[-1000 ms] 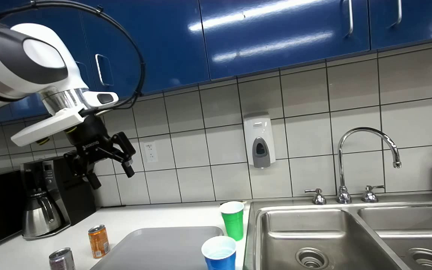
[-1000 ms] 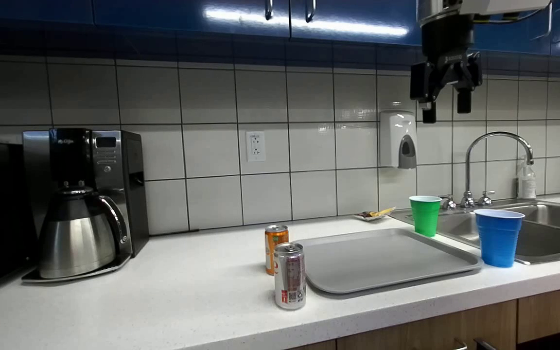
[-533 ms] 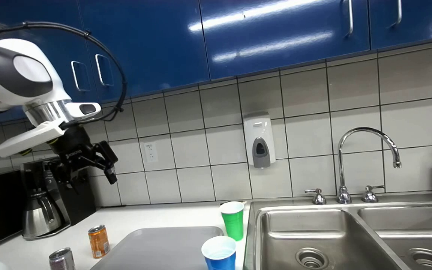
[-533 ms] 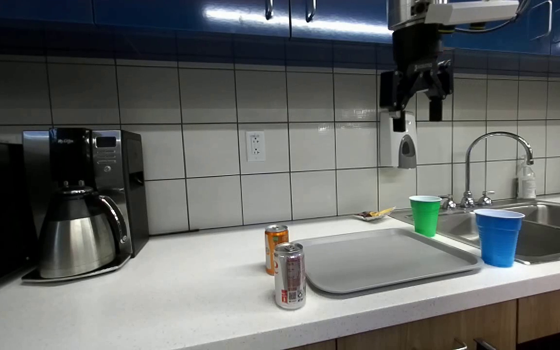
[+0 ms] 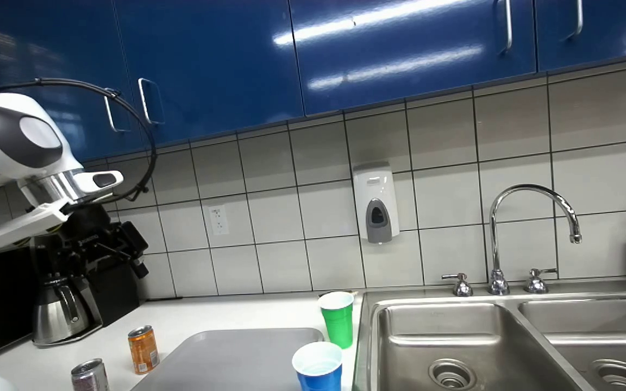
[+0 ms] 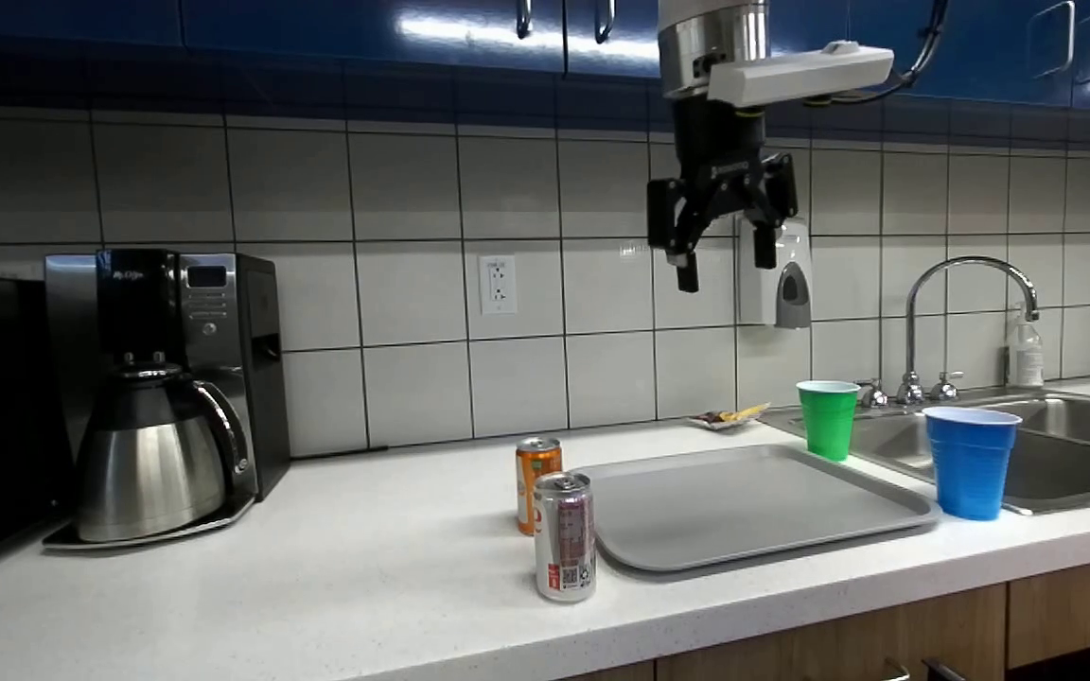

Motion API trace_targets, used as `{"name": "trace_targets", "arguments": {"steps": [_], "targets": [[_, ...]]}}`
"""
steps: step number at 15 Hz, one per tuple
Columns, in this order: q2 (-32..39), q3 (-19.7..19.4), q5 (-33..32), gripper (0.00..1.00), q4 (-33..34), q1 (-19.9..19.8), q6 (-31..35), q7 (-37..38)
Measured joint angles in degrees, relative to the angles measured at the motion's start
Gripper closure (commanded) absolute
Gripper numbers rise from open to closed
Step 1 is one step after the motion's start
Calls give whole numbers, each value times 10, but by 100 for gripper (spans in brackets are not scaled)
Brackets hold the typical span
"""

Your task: Put the Fanta and Coke cans on the grey tray

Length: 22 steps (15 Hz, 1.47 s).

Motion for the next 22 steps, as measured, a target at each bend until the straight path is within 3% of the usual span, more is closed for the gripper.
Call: {"name": "trace_targets", "arguments": {"steps": [8, 22], "targets": [[102, 26, -2, 0, 57, 1, 52, 49], [290, 29, -28, 0, 139, 27, 155, 58]]}}
